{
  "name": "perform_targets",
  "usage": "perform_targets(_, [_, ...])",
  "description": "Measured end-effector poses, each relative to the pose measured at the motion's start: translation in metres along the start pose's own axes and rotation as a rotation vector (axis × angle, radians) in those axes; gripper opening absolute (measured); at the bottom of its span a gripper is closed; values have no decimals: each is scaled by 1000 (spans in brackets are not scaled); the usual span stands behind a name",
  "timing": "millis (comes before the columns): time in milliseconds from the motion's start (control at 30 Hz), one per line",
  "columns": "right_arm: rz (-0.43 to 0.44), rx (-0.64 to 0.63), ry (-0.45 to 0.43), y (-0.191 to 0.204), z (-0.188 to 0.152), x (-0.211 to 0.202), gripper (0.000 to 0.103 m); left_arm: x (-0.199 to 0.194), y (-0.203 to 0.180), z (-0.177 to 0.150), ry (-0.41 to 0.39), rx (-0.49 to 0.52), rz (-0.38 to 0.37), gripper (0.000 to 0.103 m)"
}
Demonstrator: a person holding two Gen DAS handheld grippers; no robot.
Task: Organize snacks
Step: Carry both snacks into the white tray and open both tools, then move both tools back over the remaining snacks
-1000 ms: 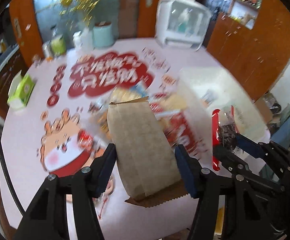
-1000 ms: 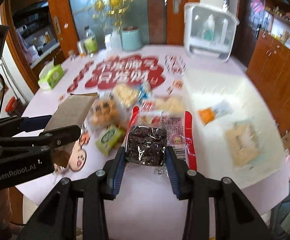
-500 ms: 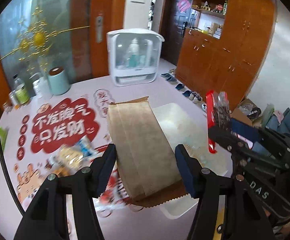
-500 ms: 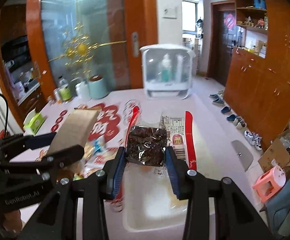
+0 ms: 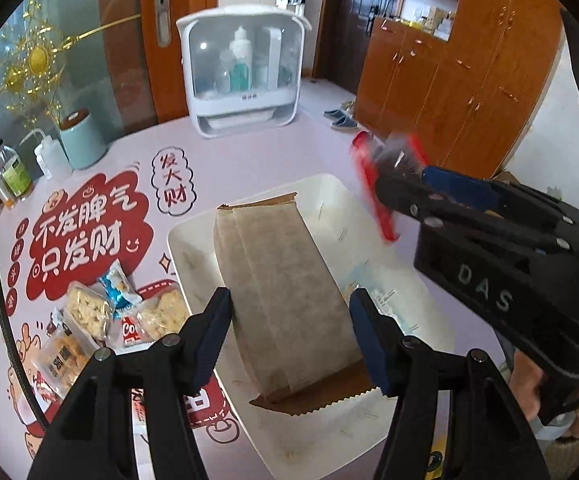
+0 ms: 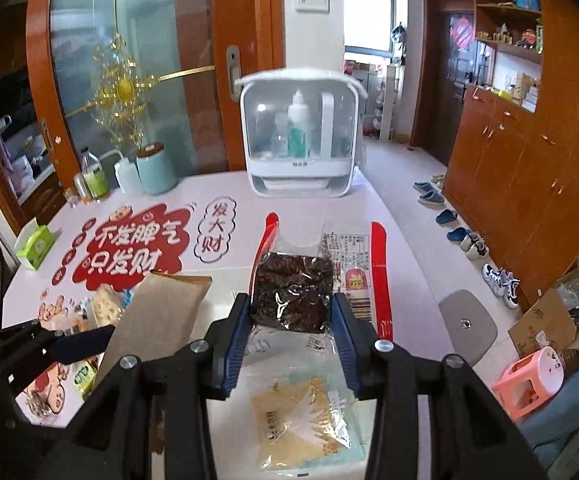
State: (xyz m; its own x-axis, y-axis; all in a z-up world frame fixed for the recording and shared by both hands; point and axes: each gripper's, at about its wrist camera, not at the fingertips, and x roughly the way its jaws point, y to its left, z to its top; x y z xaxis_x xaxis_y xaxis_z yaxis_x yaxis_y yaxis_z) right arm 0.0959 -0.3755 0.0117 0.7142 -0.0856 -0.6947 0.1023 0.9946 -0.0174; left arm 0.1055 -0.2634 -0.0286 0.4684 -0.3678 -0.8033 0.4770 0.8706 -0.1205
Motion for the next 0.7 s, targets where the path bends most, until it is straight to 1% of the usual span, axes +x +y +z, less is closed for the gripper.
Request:
perform_targets(33, [5, -1, 3, -1, -1, 4, 41, 2, 1, 0, 7, -1, 2, 60])
perform_targets(67, [10, -6, 15, -2, 0, 9, 42, 6, 1, -1, 16, -5, 8, 65])
perform_targets(100, [15, -8, 22, -2, 0, 12, 45, 8, 3, -1, 26, -12, 15, 75])
perform_targets(167, [25, -2, 34, -3, 1, 18, 51, 9, 9, -4, 28, -39, 29, 88])
perform_targets(233, [35, 7, 35, -3, 1, 19, 53, 7, 16, -7, 18, -66, 47, 89])
perform_targets(433, [55, 17, 49, 3, -5, 20, 54, 5, 39, -16, 52, -111, 78, 90])
perform_targets(567, [57, 20, 60, 9, -9, 18, 54, -2, 50, -24, 55, -140, 80, 90])
perform_targets(700, [60, 29, 61, 15, -12, 13, 54, -14, 61, -33, 47, -147, 89, 90])
